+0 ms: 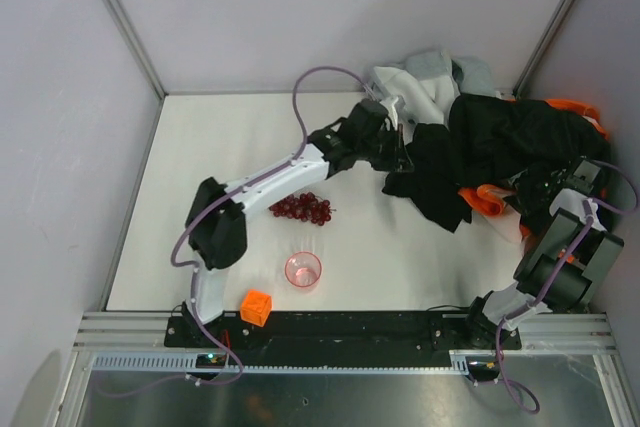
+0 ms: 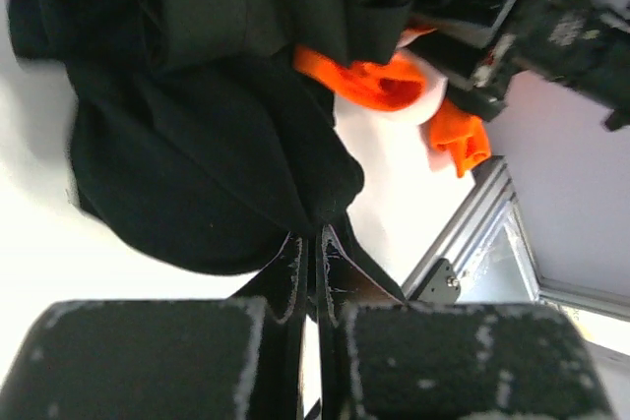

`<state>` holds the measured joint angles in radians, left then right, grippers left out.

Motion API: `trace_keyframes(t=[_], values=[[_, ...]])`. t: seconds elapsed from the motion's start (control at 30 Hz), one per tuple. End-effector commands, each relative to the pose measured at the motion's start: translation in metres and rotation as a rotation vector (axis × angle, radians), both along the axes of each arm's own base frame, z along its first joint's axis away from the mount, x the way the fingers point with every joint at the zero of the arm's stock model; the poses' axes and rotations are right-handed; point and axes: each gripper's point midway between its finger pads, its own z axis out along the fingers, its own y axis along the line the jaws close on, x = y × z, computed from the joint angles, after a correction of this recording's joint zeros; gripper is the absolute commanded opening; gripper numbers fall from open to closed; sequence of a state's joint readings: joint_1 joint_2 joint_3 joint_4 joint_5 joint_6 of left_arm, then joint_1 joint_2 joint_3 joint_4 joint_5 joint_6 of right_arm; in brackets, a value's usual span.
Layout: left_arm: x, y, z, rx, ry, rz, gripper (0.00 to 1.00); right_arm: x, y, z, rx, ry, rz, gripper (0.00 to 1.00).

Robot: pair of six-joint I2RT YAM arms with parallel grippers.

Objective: Pick out a specific cloth from the pile

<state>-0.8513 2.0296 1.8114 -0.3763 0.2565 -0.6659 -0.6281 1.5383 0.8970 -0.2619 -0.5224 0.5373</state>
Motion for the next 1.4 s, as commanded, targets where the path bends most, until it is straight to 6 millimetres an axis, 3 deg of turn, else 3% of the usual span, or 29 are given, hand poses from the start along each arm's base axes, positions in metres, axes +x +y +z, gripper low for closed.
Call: trace_keyframes(t=[0.0, 0.17, 0.43, 0.63, 0.77, 0.9, 1.07, 1.23, 1.37], values=[[-0.001, 0.023, 0.101, -0.133, -0.192, 0.002, 0.01, -0.016, 0.005, 0.003, -0.001, 0.023, -0.002, 0.66], [-0.012, 0.045, 0.169, -0.222, -0.304, -0.002, 0.01, -0.017, 0.008, 0.024, -0.033, -0.032, 0.003, 0.80], [-0.037, 0.079, 0.258, -0.361, -0.428, -0.011, 0.01, -0.021, 0.009, 0.052, -0.068, -0.099, 0.004, 0.94], [-0.053, 0.111, 0.313, -0.439, -0.521, 0.009, 0.01, -0.025, 0.009, 0.062, -0.083, -0.122, -0.002, 0.97], [-0.054, 0.132, 0.330, -0.457, -0.554, 0.035, 0.01, -0.026, 0.011, 0.067, -0.085, -0.133, 0.001, 0.98], [-0.051, 0.133, 0.316, -0.433, -0.522, 0.026, 0.01, -0.026, 0.013, 0.071, -0.085, -0.148, 0.006, 0.99], [-0.040, 0.117, 0.266, -0.368, -0.415, 0.001, 0.01, -0.028, 0.016, 0.075, -0.093, -0.159, 0.014, 0.99], [-0.025, 0.092, 0.170, -0.221, -0.265, -0.012, 0.02, -0.030, 0.018, 0.071, -0.097, -0.155, 0.019, 0.99], [-0.028, 0.071, 0.080, -0.074, -0.146, -0.041, 0.13, -0.031, 0.018, 0.068, -0.100, -0.148, 0.021, 0.99]])
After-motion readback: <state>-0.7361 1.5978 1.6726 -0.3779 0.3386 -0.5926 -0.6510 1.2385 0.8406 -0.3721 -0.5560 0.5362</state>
